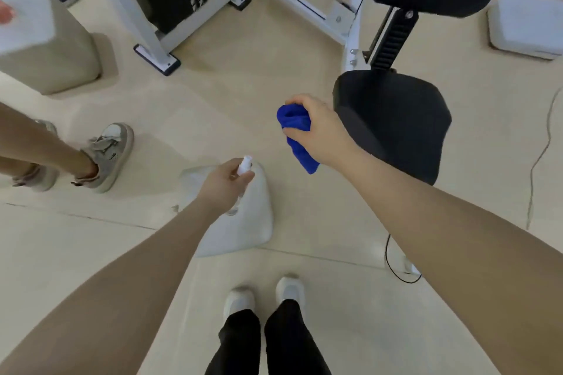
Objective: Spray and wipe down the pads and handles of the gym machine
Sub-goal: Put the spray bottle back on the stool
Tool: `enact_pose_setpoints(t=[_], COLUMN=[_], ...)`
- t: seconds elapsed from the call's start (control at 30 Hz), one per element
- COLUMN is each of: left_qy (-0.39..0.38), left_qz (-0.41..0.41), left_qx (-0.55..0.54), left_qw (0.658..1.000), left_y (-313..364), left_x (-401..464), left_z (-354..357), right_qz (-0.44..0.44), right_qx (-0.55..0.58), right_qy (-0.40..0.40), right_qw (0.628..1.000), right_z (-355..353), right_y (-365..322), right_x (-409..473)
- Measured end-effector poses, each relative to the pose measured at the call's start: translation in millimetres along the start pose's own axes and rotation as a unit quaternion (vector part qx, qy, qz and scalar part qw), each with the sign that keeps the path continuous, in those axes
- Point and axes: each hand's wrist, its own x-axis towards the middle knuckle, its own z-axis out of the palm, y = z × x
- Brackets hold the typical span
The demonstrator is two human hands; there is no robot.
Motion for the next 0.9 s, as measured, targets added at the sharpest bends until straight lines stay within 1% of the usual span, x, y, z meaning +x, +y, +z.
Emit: enact_pose_setpoints(t=[0.1,0.2,0.27,0.33,0.4,0.53,0.63,0.7,0.8,0.83,0.9], left_qy=[0.023,0.044,0.059,0.072,0.099,0.166,0.181,0.184,0.158,0.140,0.099], left_qz=[-0.018,-0.043,-0.051,-0.058,-0.045,0.005,0.002,-0.005,-0.019,-0.014,0.027], left_qx=[0.020,0.044,0.040,0.040,0.034,0.124,0.187,0.210,0.240,0.275,0.357], left_qw=[0.999,0.997,0.996,0.995,0.994,0.978,0.966,0.960,0.958,0.951,0.928], left_y=[-64,-113,-153,-177,-198,-212,-215,-214,-208,-206,-204], left_x=[49,87,116,134,153,179,189,189,180,174,162], left_z=[9,18,27,35,45,60,70,72,69,67,65], right_qz=[-0.030,-0.033,-0.034,-0.037,-0.038,-0.027,-0.020,-0.015,-0.014,-0.015,-0.018], right_qx=[-0.013,-0.001,-0.001,-0.009,-0.016,-0.023,-0.017,-0.021,-0.030,-0.034,-0.045], right_qy=[-0.021,-0.019,-0.026,-0.032,-0.035,-0.033,-0.036,-0.043,-0.053,-0.058,-0.068], right_qw=[0.999,0.999,0.999,0.999,0.999,0.999,0.999,0.999,0.998,0.998,0.997], right_z=[62,107,144,161,177,185,187,185,179,176,173], right_y=[32,59,87,107,130,155,162,163,159,156,150], right_x=[35,53,66,72,83,97,101,100,99,99,99])
